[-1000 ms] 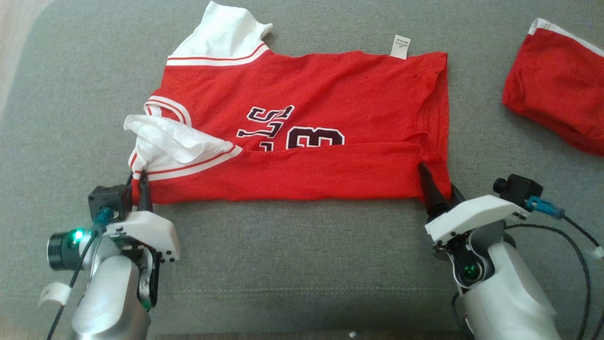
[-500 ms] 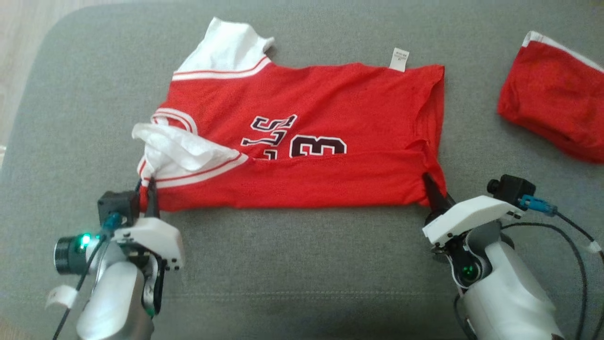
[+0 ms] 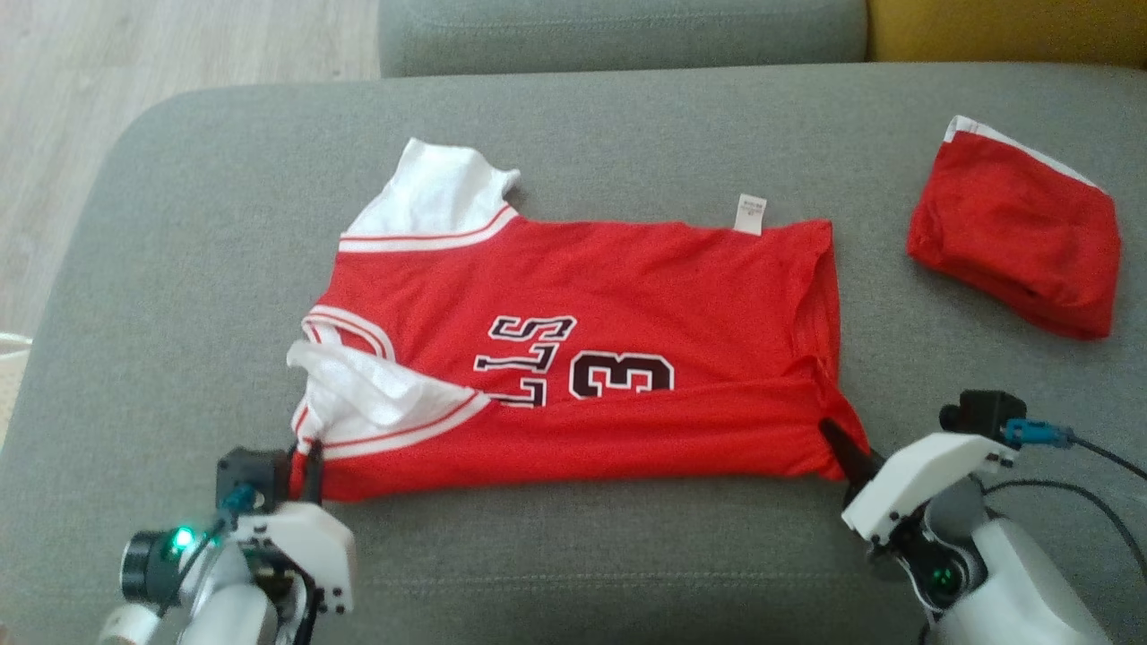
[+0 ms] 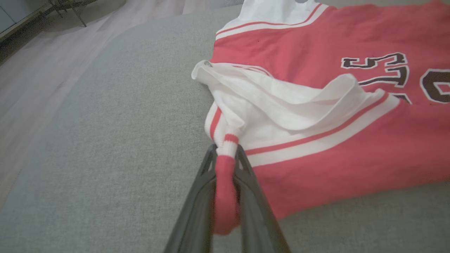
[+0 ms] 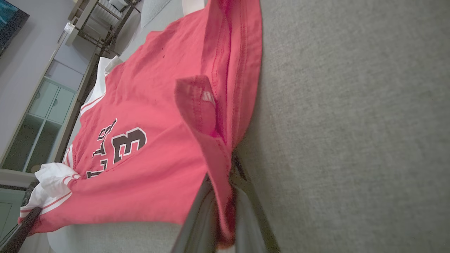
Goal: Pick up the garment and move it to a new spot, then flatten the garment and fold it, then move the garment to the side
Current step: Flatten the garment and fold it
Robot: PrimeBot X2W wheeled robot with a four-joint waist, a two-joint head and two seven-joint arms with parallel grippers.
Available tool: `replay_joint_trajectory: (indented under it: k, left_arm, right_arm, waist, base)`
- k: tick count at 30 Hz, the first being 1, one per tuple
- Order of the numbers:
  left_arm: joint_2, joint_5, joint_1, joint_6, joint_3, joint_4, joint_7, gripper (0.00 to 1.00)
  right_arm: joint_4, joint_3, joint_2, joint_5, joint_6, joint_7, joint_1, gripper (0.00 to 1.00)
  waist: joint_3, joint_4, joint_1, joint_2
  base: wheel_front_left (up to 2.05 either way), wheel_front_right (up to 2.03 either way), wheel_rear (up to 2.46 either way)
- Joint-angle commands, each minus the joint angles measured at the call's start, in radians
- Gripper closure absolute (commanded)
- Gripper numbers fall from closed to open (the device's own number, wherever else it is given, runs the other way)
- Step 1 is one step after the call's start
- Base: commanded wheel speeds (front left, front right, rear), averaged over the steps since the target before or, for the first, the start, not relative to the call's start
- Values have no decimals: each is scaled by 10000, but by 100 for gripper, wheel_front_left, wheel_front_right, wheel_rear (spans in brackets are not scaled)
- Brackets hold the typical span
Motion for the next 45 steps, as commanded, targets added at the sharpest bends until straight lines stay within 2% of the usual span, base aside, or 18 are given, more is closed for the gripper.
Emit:
replay_joint_trajectory:
  k: [1, 9, 10, 11, 12, 13, 14, 21, 27, 35, 45]
  left_arm:
    - [320, -96, -202, -26, 311, -374, 17, 100]
    - [285, -165, 304, -17, 74, -716, 471, 100]
    - [289, -177, 327, -10, 62, -749, 504, 96]
    - [294, -196, 346, -7, 57, -782, 534, 74]
    - [292, -221, 367, -1, 55, -813, 565, 45]
    - [282, -248, 390, 32, 68, -852, 576, 4]
    - [284, -261, 411, 71, 79, -897, 579, 0]
    - [264, -612, 462, 535, 580, -1543, 181, 0]
    - [-87, -1342, 414, 708, 1261, -2622, -741, 0]
    - [-646, -1687, 507, 474, 1672, -4164, -1311, 0]
    - [-1142, -1298, 781, 271, 2075, -4931, -1326, 0]
  right_arm:
    - [-405, 163, -162, 71, 65, 95, 14, 100]
    - [-930, -21, -177, 52, 65, 543, 523, 100]
    - [-978, -62, -160, 42, 65, 575, 560, 100]
    - [-1032, -119, -146, 25, 65, 567, 592, 95]
    - [-1082, -198, -142, -21, 65, 497, 624, 24]
    - [-1111, -288, -130, -59, 65, 443, 655, 0]
    - [-1144, -385, -120, -99, 65, 385, 671, 0]
    - [-1796, -1032, -113, -571, 65, -461, 749, 0]
    - [-3001, -1395, -189, -1667, 65, -2014, 875, 0]
    - [-4822, -1503, 180, -3526, 65, -3902, 1290, 0]
    - [-5637, -1355, 517, -4473, 65, -4399, 1788, 0]
  waist:
    - [-89, -39, 0, 0]
    - [-164, -128, 0, 0]
    - [-167, -133, 0, 0]
    - [-170, -138, 0, 0]
    - [-176, -142, 0, 0]
    - [-182, -145, 0, 0]
    - [-189, -151, 0, 0]
    - [-231, -164, 0, 0]
    - [-230, -196, 0, 0]
    - [-173, -388, 0, 0]
    - [-61, -554, 0, 0]
  base:
    - [0, 0, 0]
    - [0, 0, 0]
    - [0, 0, 0]
    - [0, 0, 0]
    - [0, 0, 0]
    - [0, 0, 0]
    - [0, 0, 0]
    - [0, 0, 0]
    - [0, 0, 0]
    - [0, 0, 0]
    - [0, 0, 0]
